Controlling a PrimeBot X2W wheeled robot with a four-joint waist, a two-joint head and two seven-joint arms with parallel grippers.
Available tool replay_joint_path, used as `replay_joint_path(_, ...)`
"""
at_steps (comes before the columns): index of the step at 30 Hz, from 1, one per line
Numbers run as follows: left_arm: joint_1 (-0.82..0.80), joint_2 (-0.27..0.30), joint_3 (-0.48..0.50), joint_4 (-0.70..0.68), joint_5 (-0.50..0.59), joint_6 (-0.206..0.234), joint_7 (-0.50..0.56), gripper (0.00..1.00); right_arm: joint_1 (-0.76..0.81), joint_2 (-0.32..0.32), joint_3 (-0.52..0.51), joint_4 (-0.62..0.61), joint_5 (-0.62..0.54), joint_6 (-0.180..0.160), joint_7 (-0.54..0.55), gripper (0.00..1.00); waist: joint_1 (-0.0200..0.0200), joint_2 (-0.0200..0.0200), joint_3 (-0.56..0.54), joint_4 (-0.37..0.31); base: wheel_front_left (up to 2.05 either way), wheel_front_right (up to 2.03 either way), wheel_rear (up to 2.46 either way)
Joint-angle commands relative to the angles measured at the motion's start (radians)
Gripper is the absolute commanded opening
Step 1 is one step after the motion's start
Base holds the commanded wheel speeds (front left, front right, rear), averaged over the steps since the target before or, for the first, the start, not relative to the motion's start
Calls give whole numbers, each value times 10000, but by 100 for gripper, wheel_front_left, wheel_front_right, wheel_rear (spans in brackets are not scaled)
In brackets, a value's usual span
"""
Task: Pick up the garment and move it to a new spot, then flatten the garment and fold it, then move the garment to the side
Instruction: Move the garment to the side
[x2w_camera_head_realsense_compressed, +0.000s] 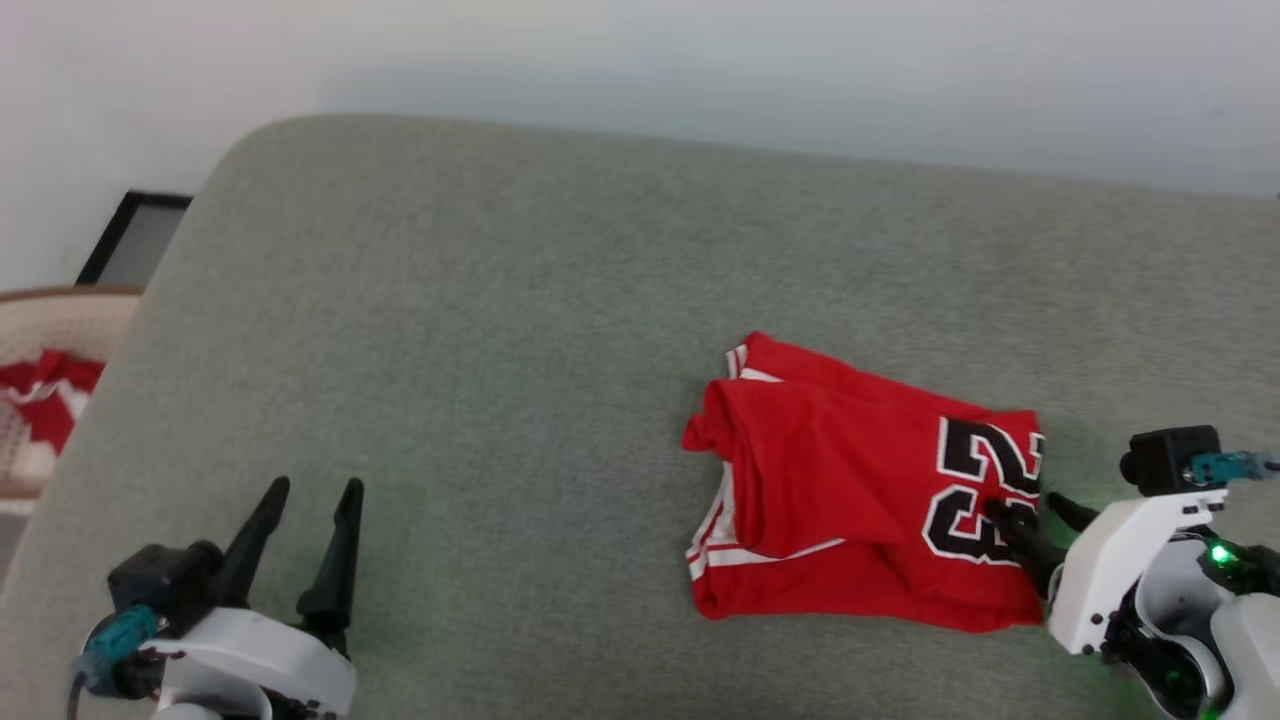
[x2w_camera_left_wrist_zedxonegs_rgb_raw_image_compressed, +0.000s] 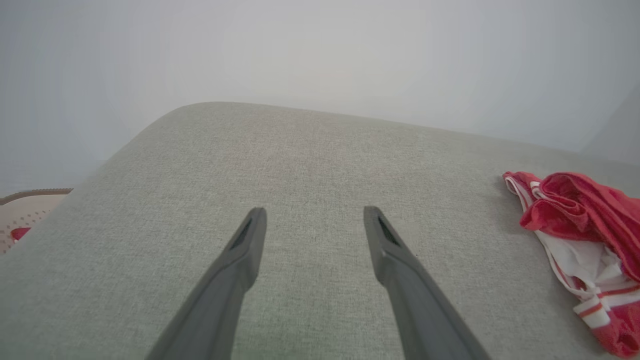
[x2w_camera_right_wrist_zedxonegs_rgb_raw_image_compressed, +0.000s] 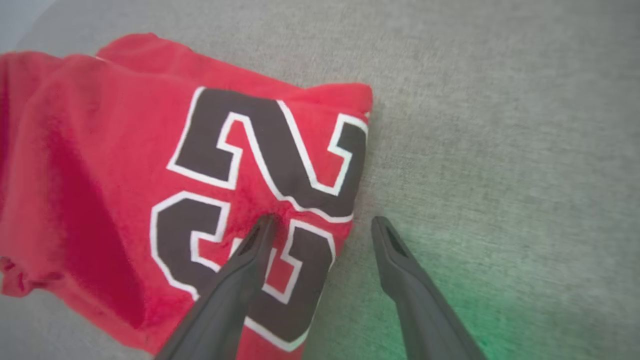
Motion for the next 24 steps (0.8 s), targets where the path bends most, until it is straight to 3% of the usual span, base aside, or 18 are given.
replay_joint_path(1,-169,-82,-43,75,63,-60,-43,100,-207,101,41,272,173,-16,276,100,0,0,360,375,0,0,0)
replay_joint_path(7,-405,-172,-170,286,95,-135,-86,100,-437,419,341,1174,506,-15,1372,98,0,0,522,572,0,0,0)
replay_joint_path(8,-438,-185,-181,326,92,-151,-89,100,-474,411,425,1272,482,-15,1530,47,0,0,534,588,0,0,0)
replay_joint_path(10,-498,-204,-206,388,90,-159,-106,100,-519,437,589,1377,601,-13,1800,0,0,0,559,618,0,0,0)
replay_joint_path(24,-835,-97,-178,399,192,-211,-156,100,-1188,-217,-47,805,175,-30,2016,0,0,0,618,347,0,0,0)
